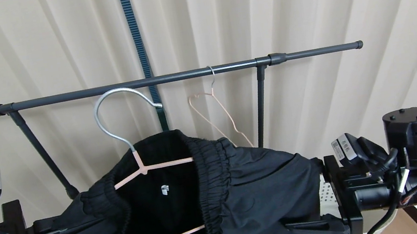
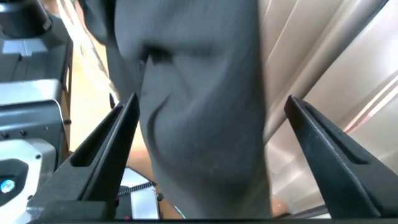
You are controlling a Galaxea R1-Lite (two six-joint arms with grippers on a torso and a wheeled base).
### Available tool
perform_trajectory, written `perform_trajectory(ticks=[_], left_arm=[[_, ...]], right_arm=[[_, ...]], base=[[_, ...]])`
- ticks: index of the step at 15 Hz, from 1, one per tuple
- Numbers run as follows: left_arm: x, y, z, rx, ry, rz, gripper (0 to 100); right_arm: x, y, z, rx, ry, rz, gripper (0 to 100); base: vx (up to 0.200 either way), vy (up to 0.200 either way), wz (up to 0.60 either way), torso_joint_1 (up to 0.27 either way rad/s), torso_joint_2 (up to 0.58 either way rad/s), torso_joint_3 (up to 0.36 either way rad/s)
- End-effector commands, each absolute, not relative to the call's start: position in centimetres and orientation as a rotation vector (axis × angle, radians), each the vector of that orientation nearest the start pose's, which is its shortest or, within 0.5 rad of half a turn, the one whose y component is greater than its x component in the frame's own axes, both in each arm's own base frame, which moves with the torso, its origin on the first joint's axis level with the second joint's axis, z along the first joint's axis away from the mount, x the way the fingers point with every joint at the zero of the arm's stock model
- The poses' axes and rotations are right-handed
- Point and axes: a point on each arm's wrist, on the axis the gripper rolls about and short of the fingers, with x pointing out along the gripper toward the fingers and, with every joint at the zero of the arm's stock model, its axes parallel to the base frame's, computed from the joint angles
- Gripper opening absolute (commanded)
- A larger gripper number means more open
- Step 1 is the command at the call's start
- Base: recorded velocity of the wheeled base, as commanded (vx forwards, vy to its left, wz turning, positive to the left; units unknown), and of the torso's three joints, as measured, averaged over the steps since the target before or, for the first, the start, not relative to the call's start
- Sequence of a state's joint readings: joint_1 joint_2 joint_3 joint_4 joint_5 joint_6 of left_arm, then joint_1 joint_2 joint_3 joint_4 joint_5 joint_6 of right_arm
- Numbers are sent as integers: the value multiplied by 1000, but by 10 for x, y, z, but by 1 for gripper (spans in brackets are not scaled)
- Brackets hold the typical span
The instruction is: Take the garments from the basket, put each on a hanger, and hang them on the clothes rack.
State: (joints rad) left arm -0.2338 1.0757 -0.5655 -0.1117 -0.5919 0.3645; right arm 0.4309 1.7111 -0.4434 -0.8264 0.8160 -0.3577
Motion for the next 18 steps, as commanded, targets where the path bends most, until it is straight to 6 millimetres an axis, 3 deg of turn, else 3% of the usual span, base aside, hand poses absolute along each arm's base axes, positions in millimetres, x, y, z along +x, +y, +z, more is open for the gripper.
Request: perform_trajectory(ticks=[1,11,18], left_arm=[[131,-44,206,265,250,-878,0],[126,-33,212,229,233,-800,0],[126,-32,212,193,246,-785,0]], right_arm=[[225,122,105,-216,262,1295,0],[245,105,96,-202,291,1208,0],[247,103,97,-202,287,1197,0]], base=[[0,0,0,0,0,0],[0,0,0,0,0,0],[0,0,0,0,0,0]])
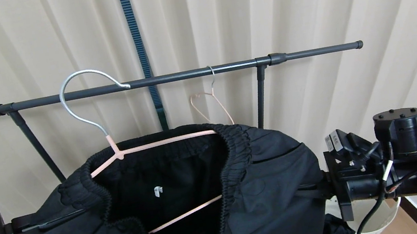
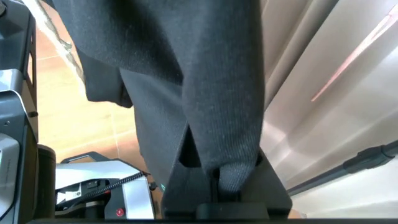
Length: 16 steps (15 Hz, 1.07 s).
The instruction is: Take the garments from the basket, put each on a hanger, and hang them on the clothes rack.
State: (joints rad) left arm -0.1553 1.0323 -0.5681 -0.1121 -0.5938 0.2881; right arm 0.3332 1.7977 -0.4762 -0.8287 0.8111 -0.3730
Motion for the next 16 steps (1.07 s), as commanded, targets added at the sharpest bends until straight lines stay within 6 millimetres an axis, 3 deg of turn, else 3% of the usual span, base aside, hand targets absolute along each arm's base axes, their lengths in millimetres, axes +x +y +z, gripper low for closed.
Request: perform_trajectory(ticks=[1,11,16], left_arm=[[127,-32,212,192,249,-781,0],[163,-7,189,156,429,-520,0],[189,-10,182,188,514,-424,0]], right_arm=[[244,103,99,-214,275,1201,100],[236,107,124,-311,181,1090,100],[231,116,144,-211,189,986,100]], base=[[0,0,0,0,0,0],[0,0,0,0,0,0],[0,0,0,0,0,0]])
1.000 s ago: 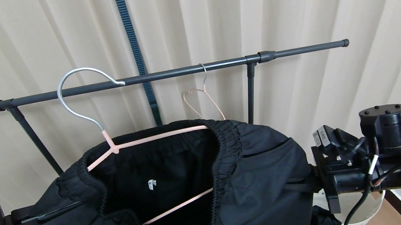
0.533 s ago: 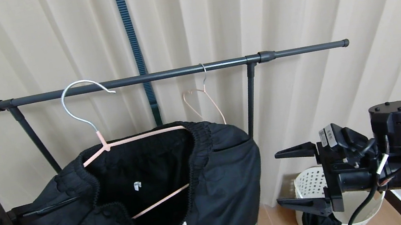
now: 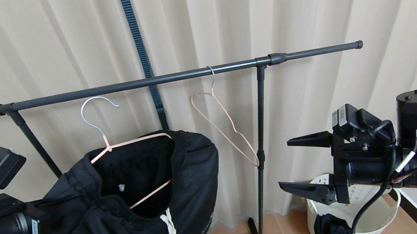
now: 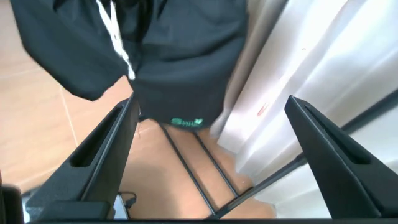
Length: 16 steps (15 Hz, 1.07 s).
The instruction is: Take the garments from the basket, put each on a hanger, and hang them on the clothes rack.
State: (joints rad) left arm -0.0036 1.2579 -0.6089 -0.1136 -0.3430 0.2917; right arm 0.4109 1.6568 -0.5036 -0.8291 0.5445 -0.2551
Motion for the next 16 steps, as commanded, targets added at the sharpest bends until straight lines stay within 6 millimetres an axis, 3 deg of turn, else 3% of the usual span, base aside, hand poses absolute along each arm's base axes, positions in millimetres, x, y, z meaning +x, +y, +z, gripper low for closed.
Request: perform_trajectory(ticks=[1,3,7,10,16], left_arm=[[192,-12,180,198,526,-412,0],[202,-17,178,226,558,-362,0],[256,-47,190,119,563,-204,0],[285,-66,188,105,574,-171,0],[332,-81,179,20,579,-147,0]], right_arm=[[232,116,144,-212,189,982,100],[232,116,145,-213,186,982,100],[232,116,146,-213,181,980,100],[230,115,149,-215,172,976,100],[226,113,154,-216,150,973,100]], base=[[0,0,0,0,0,0],[0,0,0,0,0,0],[0,0,0,0,0,0],[0,0,0,0,0,0],[0,0,0,0,0,0]])
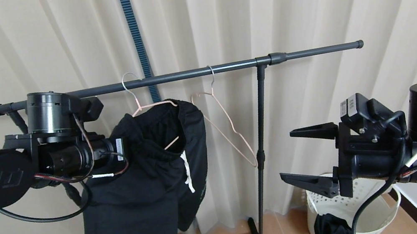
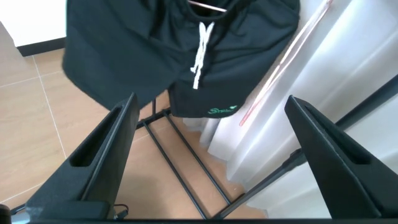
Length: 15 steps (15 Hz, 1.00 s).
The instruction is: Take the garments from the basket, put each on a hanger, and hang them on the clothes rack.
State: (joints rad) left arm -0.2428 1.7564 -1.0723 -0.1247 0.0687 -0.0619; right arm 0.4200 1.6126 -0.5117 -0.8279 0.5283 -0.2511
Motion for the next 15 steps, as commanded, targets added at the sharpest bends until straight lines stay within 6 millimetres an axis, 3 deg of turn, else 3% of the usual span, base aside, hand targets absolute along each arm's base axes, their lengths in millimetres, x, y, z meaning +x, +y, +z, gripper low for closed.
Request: perform_trajectory(ticks=[1,5,11,14,15], left_arm=[[338,-84,181,5,566,-146,0],[358,-88,183,-23,540,-136,0],[384,-94,167,-30,560,-139,0],[387,-95,161,-25,574,-141,0],[387,-96,158,-24,580,-141,100]], right_arm=[[226,113,154,-218,151,973,100],[227,114,152,-217,159,972,100],[227,114,151,-217,162,972,100],[228,114,150,-217,167,973,100],[228,114,150,-217,167,973,100]], base=[[0,0,0,0,0,0],[0,0,0,0,0,0],[0,0,0,0,0,0],[0,0,0,0,0,0],[0,0,0,0,0,0]])
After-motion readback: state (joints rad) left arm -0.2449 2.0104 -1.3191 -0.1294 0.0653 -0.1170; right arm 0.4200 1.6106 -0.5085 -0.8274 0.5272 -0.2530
